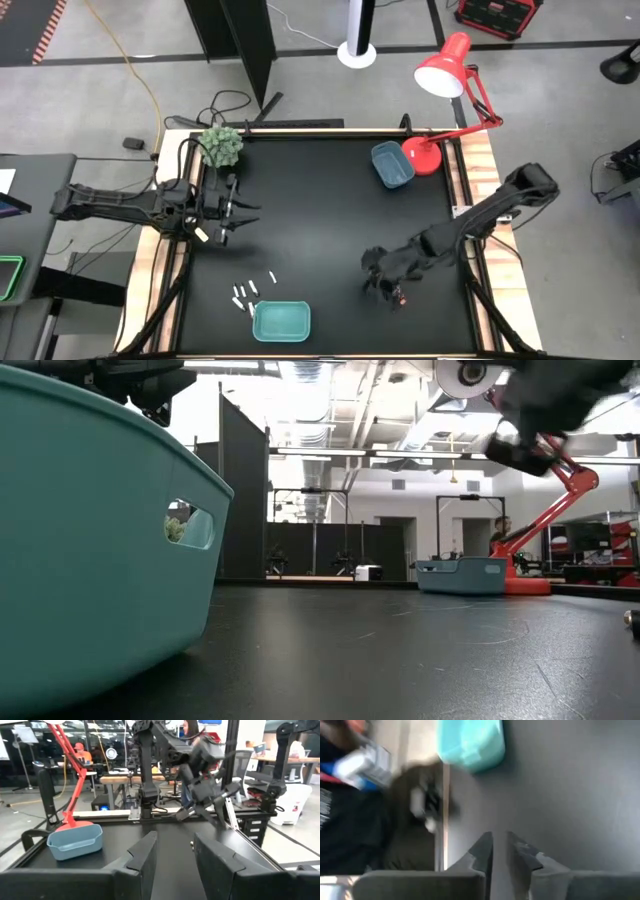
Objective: Sort batteries
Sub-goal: Put the black battery into the blue bin
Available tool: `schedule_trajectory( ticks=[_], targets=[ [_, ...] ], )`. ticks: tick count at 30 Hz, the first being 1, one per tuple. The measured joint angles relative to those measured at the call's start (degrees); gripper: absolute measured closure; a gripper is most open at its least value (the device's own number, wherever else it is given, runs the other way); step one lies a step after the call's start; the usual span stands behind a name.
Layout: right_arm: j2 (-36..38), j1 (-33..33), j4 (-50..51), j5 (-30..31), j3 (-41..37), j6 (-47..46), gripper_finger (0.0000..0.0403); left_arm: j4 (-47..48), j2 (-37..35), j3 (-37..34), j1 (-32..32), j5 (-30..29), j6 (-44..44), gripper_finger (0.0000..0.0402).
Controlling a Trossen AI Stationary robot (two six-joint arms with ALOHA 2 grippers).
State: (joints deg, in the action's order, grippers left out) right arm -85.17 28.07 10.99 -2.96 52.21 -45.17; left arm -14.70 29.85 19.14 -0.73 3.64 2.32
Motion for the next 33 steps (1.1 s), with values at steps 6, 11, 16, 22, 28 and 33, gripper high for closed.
schedule_trajectory(
  ticks=[6,11,16,22,28,33],
  targets=[
    [-7.1,3.0,18.4,3.6,7.8,-9.7,0.0251,0.0,0.0,0.0,0.0,0.2,0.0,0.0276],
    [-10.1,6.3,23.2,8.5,10.3,-15.9,0.0202,1.5,0.0,0.0,0.0,0.2,1.6,0.0276],
    [-12.7,9.2,23.6,9.7,10.5,-18.9,0.0191,1.6,0.0,0.0,0.0,0.2,1.8,0.0276],
    [-15.4,10.1,26.9,13.0,10.5,-18.9,0.0191,1.6,0.0,0.0,0.0,0.2,1.2,0.0276],
    [-15.9,10.0,28.3,14.4,10.3,-16.9,0.0191,1.4,0.0,0.0,0.0,0.2,0.4,0.0276],
    [-18.0,9.7,27.3,13.3,10.3,-15.4,0.0191,1.3,0.0,0.0,0.0,0.2,0.4,0.0276]
  ],
)
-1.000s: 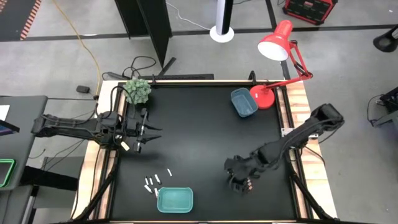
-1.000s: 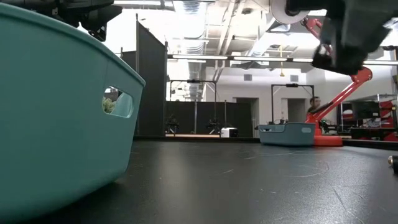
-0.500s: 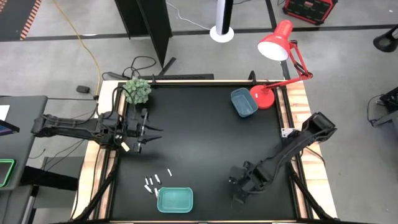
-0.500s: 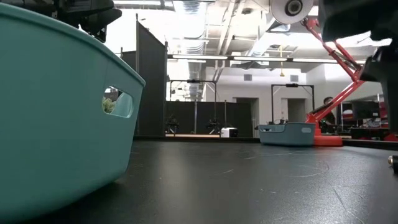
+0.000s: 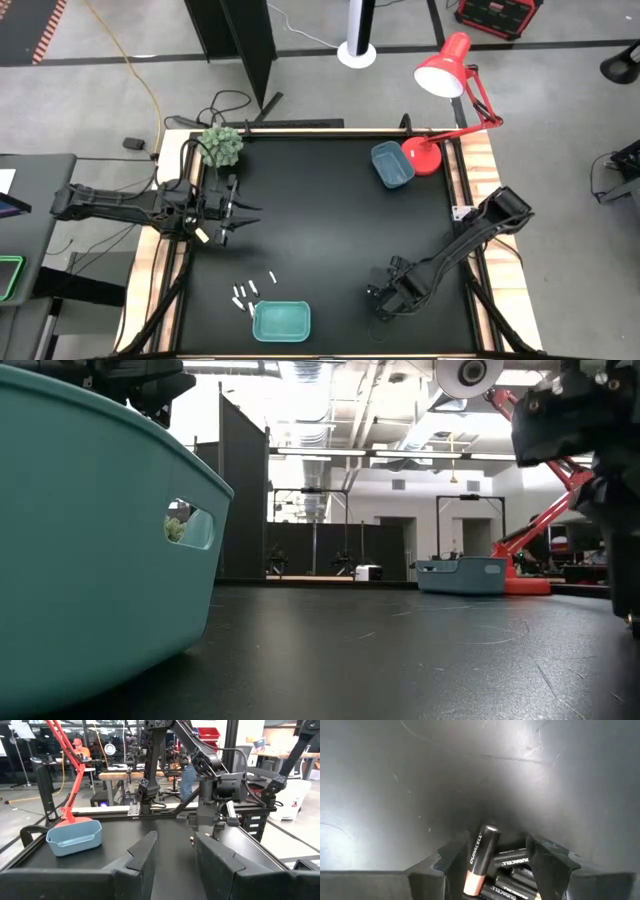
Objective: Sort batteries
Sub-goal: Put the black battery into the blue bin
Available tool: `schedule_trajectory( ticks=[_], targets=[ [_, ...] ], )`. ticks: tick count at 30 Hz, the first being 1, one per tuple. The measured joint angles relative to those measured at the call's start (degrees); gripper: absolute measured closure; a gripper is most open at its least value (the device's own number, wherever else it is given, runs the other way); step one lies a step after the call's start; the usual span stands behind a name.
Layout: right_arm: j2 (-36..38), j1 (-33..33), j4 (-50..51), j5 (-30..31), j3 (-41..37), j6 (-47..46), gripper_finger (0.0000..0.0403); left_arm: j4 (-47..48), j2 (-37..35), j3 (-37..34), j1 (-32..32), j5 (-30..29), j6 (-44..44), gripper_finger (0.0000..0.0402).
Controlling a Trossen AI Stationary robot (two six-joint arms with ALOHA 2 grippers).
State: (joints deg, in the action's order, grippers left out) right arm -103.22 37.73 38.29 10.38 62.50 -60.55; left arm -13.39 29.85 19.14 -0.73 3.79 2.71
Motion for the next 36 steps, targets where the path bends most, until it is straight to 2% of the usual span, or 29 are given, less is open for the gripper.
schedule_trajectory(
  ticks=[8,19,27,30,36],
  targets=[
    [-0.4,-0.1,-0.6,-0.9,0.0,0.1,0.0193,0.0,0.0,0.0,0.0,0.0,2.3,0.0276],
    [-1.8,-0.8,-2.9,-2.2,0.0,0.7,0.0246,0.5,0.0,0.0,0.0,0.0,2.6,0.0276],
    [-4.4,-1.7,-3.5,-4.8,0.3,0.6,0.0256,0.7,0.0,0.0,0.0,0.0,2.5,0.0276],
    [-4.0,-2.0,-3.2,-5.4,0.3,0.9,0.028,0.7,0.0,0.0,0.0,0.0,2.1,0.0276],
    [-4.1,-2.0,-2.6,-5.6,0.2,2.0,0.0354,0.7,0.0,0.0,0.0,0.0,0.5,0.0276]
  ],
)
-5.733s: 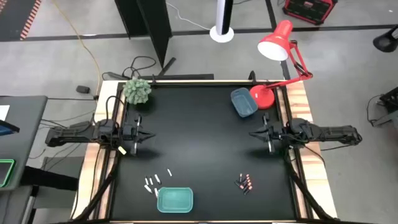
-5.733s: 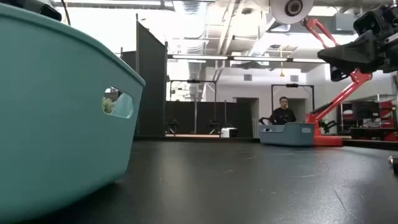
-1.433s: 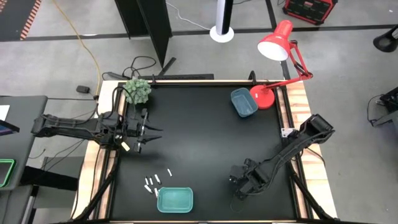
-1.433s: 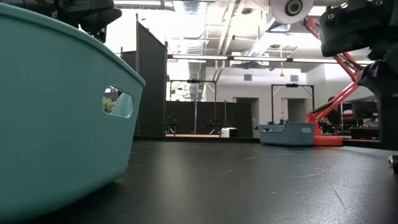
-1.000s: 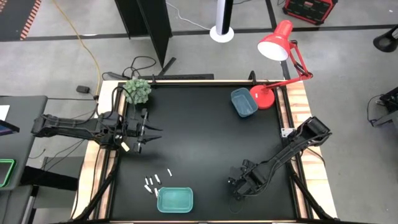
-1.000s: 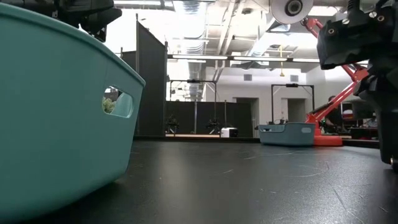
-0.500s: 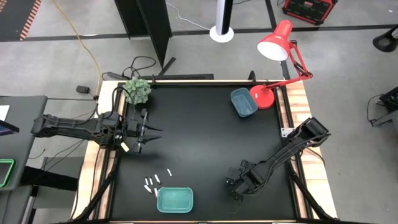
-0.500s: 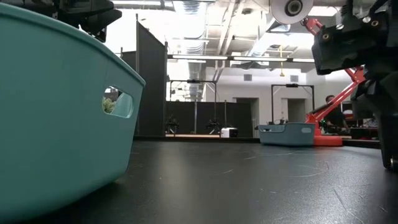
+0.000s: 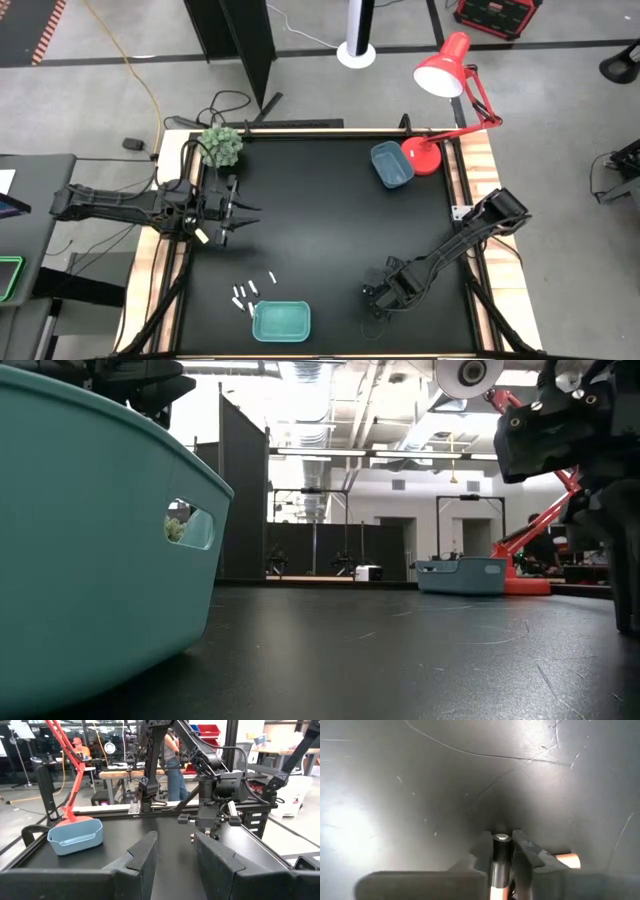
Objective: Sort batteries
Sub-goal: Put the black battery into the blue bin
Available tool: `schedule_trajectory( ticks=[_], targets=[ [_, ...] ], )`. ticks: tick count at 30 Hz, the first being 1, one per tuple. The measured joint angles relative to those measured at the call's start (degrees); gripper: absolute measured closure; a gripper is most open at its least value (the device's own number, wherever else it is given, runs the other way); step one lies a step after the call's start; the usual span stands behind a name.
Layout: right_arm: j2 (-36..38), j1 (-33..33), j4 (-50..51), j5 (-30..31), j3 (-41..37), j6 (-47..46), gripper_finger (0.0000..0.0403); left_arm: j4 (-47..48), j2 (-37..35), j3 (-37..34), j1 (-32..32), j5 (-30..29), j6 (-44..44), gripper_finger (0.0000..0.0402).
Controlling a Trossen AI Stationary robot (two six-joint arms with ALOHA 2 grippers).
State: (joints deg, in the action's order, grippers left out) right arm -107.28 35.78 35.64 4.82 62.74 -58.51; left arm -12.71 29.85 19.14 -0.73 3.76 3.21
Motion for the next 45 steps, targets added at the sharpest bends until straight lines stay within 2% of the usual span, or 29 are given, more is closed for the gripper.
schedule_trajectory(
  ticks=[4,11,19,26,32,41,45],
  targets=[
    [0.0,0.0,-0.1,-0.1,0.0,0.4,0.0375,0.0,0.0,0.0,0.0,0.0,-1.0,0.0276],
    [-0.2,0.0,1.4,0.3,1.1,2.4,0.0376,0.0,0.0,0.0,0.0,0.0,-0.7,0.0276],
    [-0.7,-1.2,6.6,1.7,6.0,9.1,0.0375,-0.1,0.0,0.0,0.0,0.0,-0.7,0.0276],
    [-0.7,-3.0,4.2,5.6,7.6,14.2,0.0376,0.2,0.0,0.0,0.0,0.0,-0.7,0.0276],
    [-0.5,-5.1,3.9,11.8,9.7,18.9,0.0375,0.3,0.0,0.0,0.0,0.0,-0.6,0.0276],
    [0.4,-10.2,3.2,15.1,16.4,31.3,0.0375,0.4,0.0,0.0,0.0,0.0,-0.9,0.0276],
    [3.4,-12.3,-1.6,18.4,16.6,37.1,0.0376,0.8,0.0,0.0,0.0,0.0,-1.0,0.0276]
  ],
)
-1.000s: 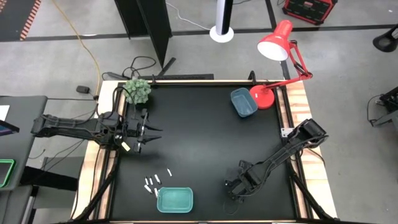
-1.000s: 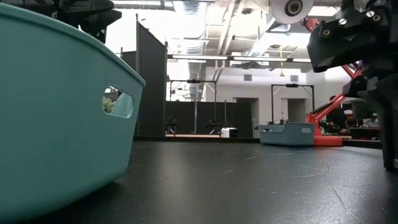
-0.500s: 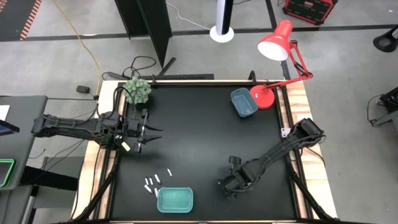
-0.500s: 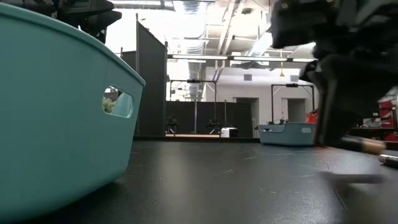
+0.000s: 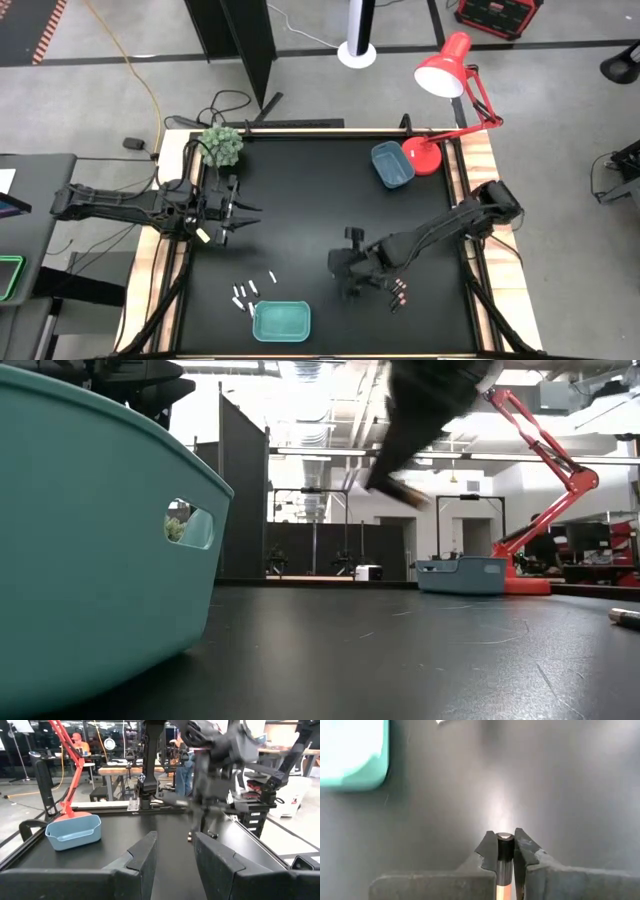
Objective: Sort batteries
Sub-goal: Put the black battery into the blue bin
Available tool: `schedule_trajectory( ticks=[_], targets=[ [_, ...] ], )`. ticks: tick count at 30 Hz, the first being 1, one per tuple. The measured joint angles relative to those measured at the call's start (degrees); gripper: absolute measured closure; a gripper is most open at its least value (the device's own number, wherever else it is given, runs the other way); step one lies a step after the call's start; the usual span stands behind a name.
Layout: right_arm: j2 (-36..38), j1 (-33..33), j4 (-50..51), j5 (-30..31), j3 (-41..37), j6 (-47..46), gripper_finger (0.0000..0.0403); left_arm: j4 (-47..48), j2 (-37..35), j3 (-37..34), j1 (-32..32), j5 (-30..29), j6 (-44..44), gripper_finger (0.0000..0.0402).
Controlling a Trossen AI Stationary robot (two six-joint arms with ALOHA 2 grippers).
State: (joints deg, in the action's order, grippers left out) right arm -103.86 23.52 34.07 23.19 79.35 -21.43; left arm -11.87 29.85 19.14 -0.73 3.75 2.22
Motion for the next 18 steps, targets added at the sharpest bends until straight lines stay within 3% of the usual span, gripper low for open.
schedule_trajectory(
  ticks=[8,18],
  targets=[
    [7.5,-4.9,-7.4,4.1,-2.7,9.8,0.0377,1.0,0.0,0.0,0.0,0.0,-0.1,0.0276],
    [22.5,-15.1,-20.7,4.8,-24.2,7.8,0.0377,1.1,0.0,0.0,0.0,0.0,-0.5,0.0276]
  ],
)
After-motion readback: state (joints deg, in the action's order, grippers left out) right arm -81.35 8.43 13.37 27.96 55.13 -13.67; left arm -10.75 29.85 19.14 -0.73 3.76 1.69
